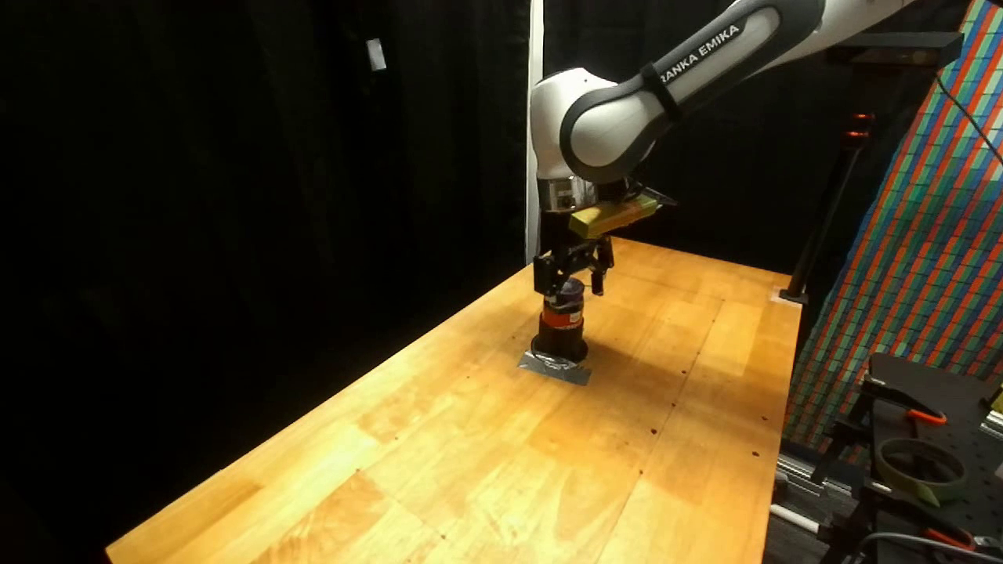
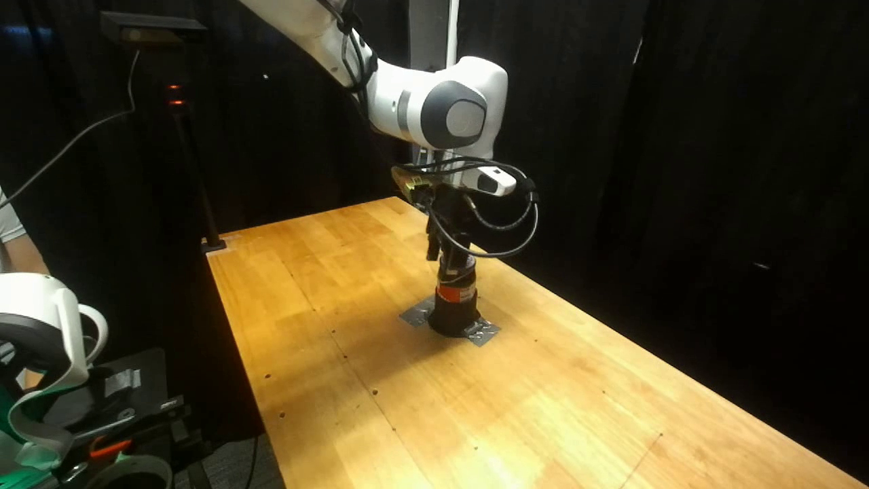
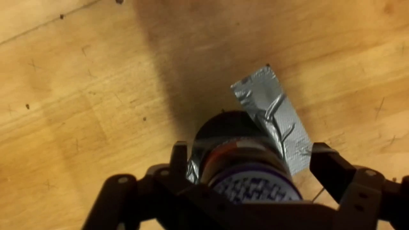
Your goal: Put the rubber band on the jar.
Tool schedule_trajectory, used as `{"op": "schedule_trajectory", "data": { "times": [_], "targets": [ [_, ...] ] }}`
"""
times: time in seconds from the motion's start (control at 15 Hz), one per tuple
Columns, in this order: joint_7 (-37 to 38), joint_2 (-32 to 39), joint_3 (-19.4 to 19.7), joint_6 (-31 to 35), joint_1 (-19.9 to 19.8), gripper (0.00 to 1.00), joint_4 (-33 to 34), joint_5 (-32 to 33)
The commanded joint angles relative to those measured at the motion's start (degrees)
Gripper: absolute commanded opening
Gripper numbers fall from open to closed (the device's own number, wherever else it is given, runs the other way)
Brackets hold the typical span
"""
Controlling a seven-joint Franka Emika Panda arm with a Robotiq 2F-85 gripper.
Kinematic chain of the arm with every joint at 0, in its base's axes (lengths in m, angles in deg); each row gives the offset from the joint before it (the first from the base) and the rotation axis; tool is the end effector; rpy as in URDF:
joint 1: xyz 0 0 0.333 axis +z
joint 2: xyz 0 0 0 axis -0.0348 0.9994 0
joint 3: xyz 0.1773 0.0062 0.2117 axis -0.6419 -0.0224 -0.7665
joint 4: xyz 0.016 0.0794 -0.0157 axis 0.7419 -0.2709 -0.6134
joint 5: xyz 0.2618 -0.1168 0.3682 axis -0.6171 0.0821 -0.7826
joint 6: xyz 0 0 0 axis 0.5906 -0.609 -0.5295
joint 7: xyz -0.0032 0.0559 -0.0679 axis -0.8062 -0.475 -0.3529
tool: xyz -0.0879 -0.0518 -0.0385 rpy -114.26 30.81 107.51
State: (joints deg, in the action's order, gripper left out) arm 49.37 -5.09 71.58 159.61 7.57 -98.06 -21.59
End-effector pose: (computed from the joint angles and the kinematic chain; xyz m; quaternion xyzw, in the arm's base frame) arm 0.6990 0.1313 0.1817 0.9863 -0.1411 -0.0821 0.0242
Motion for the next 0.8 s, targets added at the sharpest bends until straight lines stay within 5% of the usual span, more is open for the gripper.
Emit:
{"op": "schedule_trajectory", "data": {
  "times": [0.0, 0.33, 0.4, 0.73],
  "targets": [
    [-5.2, -2.7, -2.1, -10.3, -1.3, 1.0, 0.5, -5.2],
    [-4.8, -4.2, -1.6, -10.8, -0.9, 1.0, -1.7, -7.1],
    [-4.3, -4.6, -1.4, -9.9, -0.6, 0.75, -2.7, -6.7],
    [-2.7, -7.2, -1.1, -4.3, 0.5, 0.42, -8.3, -6.0]
  ]
}}
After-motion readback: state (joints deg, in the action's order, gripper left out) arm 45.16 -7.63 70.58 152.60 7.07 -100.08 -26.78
